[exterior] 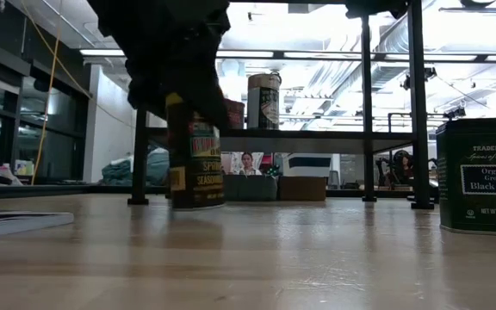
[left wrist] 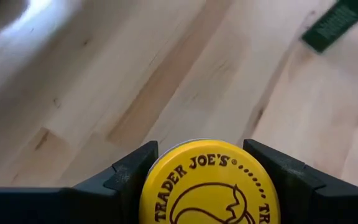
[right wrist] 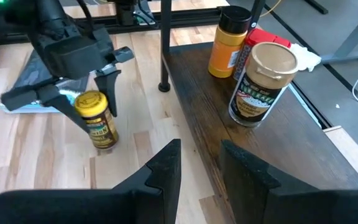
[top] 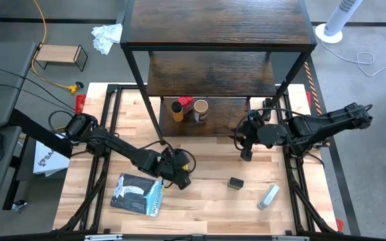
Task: Shelf spices
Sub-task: Remove the yellow seasoning bottle from the shelf
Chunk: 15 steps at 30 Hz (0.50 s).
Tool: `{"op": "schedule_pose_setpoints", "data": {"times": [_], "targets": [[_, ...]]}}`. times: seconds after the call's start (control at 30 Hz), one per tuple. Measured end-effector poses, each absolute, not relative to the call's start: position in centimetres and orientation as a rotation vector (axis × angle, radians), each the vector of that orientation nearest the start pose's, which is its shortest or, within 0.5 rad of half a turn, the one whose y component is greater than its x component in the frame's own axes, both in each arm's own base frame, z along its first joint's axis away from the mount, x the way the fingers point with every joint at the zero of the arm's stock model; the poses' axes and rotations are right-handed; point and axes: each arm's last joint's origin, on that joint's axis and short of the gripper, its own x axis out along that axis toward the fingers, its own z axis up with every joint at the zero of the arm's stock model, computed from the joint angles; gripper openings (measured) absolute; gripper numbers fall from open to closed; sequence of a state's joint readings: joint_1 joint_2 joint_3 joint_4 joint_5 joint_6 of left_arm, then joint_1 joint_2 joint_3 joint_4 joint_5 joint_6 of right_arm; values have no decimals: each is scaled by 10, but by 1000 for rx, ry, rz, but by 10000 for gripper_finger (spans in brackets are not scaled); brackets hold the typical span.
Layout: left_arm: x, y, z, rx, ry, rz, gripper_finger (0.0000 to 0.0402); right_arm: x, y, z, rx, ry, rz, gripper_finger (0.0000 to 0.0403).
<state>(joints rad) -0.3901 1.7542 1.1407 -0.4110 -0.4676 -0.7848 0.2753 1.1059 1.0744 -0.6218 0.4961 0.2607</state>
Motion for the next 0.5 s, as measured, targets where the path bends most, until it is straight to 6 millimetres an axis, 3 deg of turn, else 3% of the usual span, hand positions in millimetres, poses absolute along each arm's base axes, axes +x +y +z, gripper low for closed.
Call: {"op": "schedule_pose_setpoints", "data": {"times": [0.27,0.5], "targets": [[332,-125,188,-320,884,332,234,218,47,335,-2,575,-294,106],[334,-115,186,-361,944,300,306,217,46,335,-44,582,-300,106]]}}
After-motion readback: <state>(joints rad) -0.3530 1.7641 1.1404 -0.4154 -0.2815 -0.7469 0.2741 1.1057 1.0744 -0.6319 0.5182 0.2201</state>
